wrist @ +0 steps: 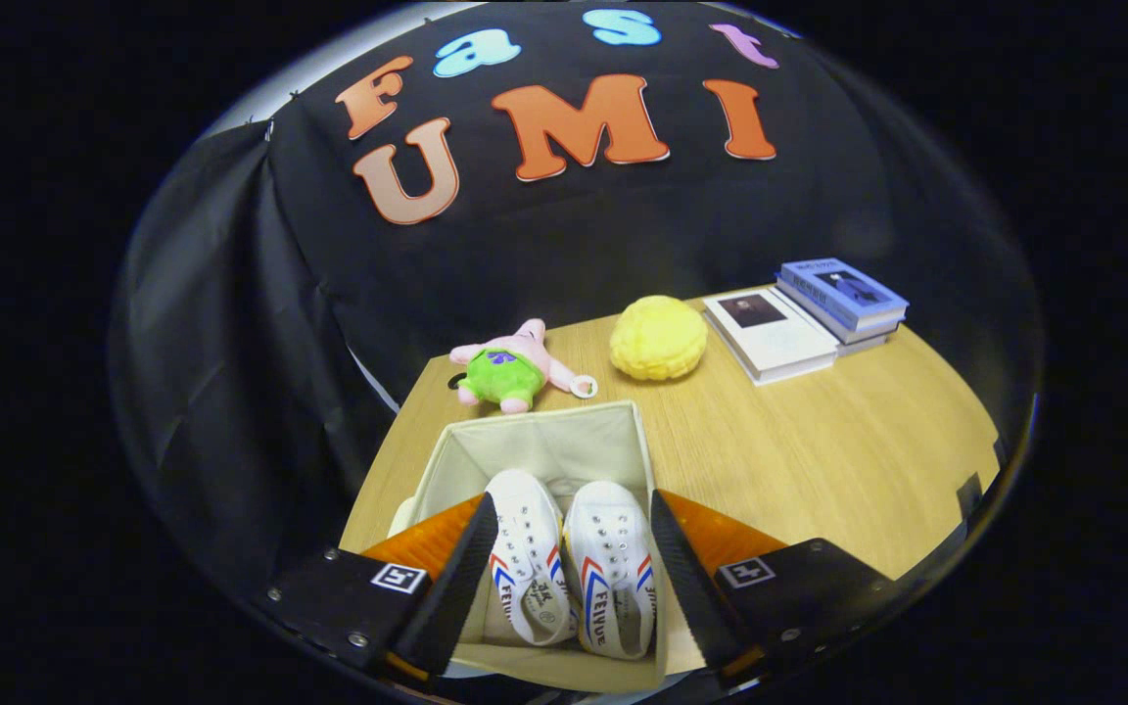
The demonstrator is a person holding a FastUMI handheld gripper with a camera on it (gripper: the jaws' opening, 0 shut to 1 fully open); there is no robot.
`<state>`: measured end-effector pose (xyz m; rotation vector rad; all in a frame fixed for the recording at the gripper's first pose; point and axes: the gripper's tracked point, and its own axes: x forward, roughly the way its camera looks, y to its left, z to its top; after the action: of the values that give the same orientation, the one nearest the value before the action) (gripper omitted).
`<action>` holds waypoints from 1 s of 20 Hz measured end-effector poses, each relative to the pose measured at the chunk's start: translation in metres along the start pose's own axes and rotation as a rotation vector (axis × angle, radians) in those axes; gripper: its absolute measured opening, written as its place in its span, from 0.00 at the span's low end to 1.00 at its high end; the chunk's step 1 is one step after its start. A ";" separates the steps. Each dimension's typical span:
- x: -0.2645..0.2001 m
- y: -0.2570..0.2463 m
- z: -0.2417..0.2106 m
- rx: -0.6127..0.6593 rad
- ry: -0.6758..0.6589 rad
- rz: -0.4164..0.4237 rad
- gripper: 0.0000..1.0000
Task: Open the storage box then place both shoes into the box .Put the left shoe in first, then the right shoe, with the right side of both shoes facing outward in a uniform manner.
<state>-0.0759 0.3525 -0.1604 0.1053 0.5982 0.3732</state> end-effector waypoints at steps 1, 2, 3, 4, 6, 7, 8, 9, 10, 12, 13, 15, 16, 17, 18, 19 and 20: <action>-0.001 -0.003 0.010 -0.019 -0.010 -0.002 0.99; -0.004 -0.008 0.020 -0.032 -0.018 -0.003 0.99; -0.006 -0.014 0.032 -0.041 -0.030 -0.004 0.99; -0.008 -0.021 0.044 -0.049 -0.046 -0.005 0.99; -0.015 -0.036 0.076 -0.073 -0.095 -0.010 0.99; -0.018 -0.044 0.094 -0.085 -0.127 -0.013 0.99; -0.022 -0.053 0.110 -0.099 -0.157 -0.019 0.99; -0.027 -0.063 0.126 -0.112 -0.188 -0.027 0.99; -0.031 -0.073 0.140 -0.123 -0.214 -0.034 0.99; -0.045 -0.086 0.167 -0.129 -0.272 -0.031 0.99; -0.052 -0.095 0.181 -0.129 -0.304 -0.031 0.99; -0.069 -0.112 0.201 -0.125 -0.354 -0.037 0.98; -0.077 -0.120 0.208 -0.121 -0.373 -0.042 0.98; -0.085 -0.130 0.214 -0.119 -0.390 -0.047 0.99; -0.093 -0.140 0.220 -0.117 -0.408 -0.057 0.99; -0.101 -0.151 0.226 -0.111 -0.427 -0.069 0.98; -0.109 -0.160 0.230 -0.103 -0.442 -0.078 0.98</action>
<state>0.0216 0.1652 0.0546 0.0628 0.1457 0.2919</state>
